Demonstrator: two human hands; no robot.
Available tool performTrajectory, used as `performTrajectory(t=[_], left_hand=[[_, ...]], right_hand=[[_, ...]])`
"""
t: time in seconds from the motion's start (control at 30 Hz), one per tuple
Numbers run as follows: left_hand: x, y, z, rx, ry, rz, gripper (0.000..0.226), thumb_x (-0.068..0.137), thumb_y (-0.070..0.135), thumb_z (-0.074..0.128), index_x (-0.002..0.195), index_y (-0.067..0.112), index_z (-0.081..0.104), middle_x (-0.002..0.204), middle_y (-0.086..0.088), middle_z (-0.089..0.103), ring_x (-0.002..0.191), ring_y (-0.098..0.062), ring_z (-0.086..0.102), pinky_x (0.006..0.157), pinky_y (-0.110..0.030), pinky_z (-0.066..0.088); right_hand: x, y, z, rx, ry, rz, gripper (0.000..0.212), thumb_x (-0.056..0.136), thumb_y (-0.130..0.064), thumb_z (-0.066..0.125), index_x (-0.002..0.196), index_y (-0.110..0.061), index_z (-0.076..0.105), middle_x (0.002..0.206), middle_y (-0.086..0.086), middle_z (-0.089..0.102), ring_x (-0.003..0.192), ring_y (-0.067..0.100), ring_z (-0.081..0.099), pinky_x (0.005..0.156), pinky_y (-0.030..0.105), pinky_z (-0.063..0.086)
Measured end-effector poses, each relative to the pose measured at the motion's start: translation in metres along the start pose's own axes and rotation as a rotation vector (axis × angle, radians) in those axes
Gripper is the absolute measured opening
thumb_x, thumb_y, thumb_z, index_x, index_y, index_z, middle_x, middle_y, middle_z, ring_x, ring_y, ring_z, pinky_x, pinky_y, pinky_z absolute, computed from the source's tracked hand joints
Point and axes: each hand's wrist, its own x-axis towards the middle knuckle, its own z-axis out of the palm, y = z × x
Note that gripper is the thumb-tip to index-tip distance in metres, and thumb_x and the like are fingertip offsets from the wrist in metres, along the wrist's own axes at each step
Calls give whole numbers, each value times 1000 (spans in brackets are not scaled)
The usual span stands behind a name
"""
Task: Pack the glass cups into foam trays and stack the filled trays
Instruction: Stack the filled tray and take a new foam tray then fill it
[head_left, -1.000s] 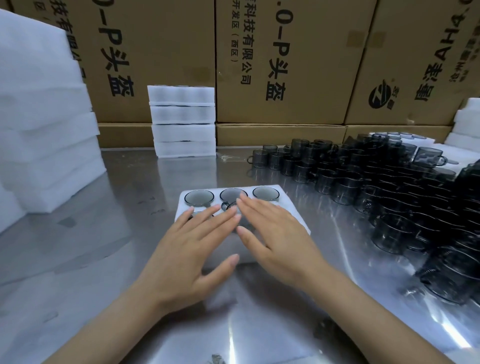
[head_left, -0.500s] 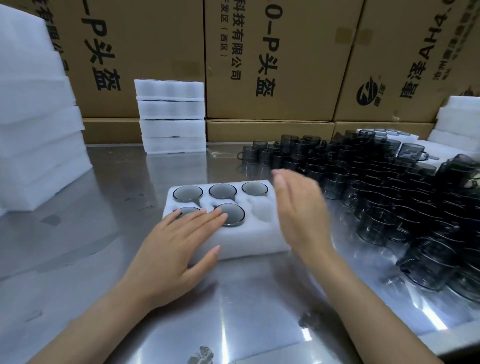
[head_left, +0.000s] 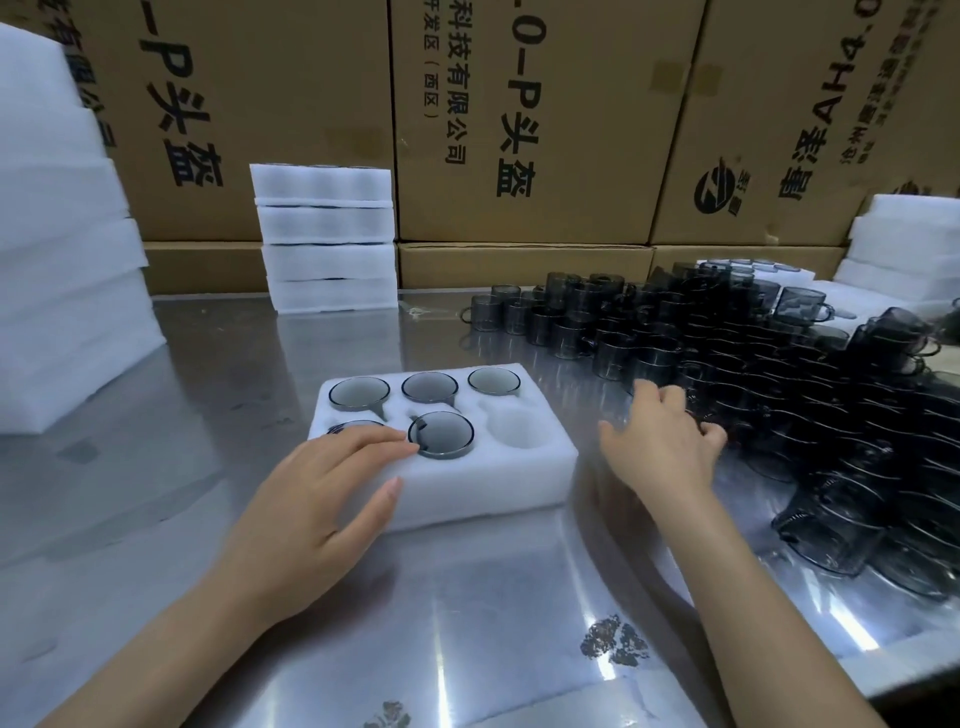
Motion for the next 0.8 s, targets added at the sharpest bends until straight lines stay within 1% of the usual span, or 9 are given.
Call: performTrajectory(t=[0.07,0.17,0.27,0.37,0.47,0.53,0.6,0.7,0.8], left_hand=[[0,-1,-1,-19,-1,-14,38,93,39,37,116,25,64,121,17,58,113,-6,53,92,-34,41],[0,-2,0,-49,-2,-26,37,93,40,36,115,27,64,120,19,58,115,-4,53,93,-33,41],[1,-2,0,-49,-1,-28,37,94,41,36,115,29,63,119,21,58,115,-2,52,94,-32,40],[0,-3,0,-68,-2,-42,37,94,42,35,115,30,63,119,22,57,115,-2,52,94,-35,42],[0,-3,0,-74,-4,-45,37,94,42,35,114,30,63,119,22,57,115,-2,53,93,-37,43],[1,-3,-1,-71,-8,-43,37,94,42,35,114,29,63,119,22,57,115,-2,52,93,-37,43],[1,-3,0,-67,-11,-41,37,94,42,35,114,29,64,119,22,57,115,-1,52,93,-36,43],[1,-3,0,-71,-9,-45,38,94,42,35,114,28,64,119,22,57,117,0,50,93,-35,42],[1,-2,0,-76,-9,-48,38,94,41,36,114,27,65,118,20,58,117,-2,51,94,-37,43]], right_hand=[[-3,-5,-1,60,45,-55,52,92,-32,54,137,-15,35,132,7,40,109,26,54,105,42,22],[-5,-6,-2,66,93,-62,51,90,-30,57,133,-13,36,126,7,45,108,25,55,106,43,22],[-5,-5,-3,24,68,-34,36,91,-28,56,120,-11,44,108,4,63,104,25,58,104,41,23],[-6,-3,-5,48,54,-76,22,90,-21,53,112,-17,51,97,-1,67,99,23,59,106,39,20],[-5,-7,-7,283,179,-211,16,91,-19,58,106,-21,56,90,-9,63,91,19,58,103,38,26],[-9,-15,-10,506,287,-329,22,88,-16,63,109,-21,59,78,-15,56,79,17,55,93,42,39],[-16,-25,-13,636,359,-450,30,85,-14,67,114,-20,62,77,-15,54,73,15,54,81,43,46],[-29,-38,-11,659,409,-643,31,82,-15,71,113,-14,67,81,-8,59,72,20,60,75,43,50],[-38,-47,-3,574,420,-740,30,80,-21,69,109,-14,70,77,-2,64,69,22,62,69,38,50]])
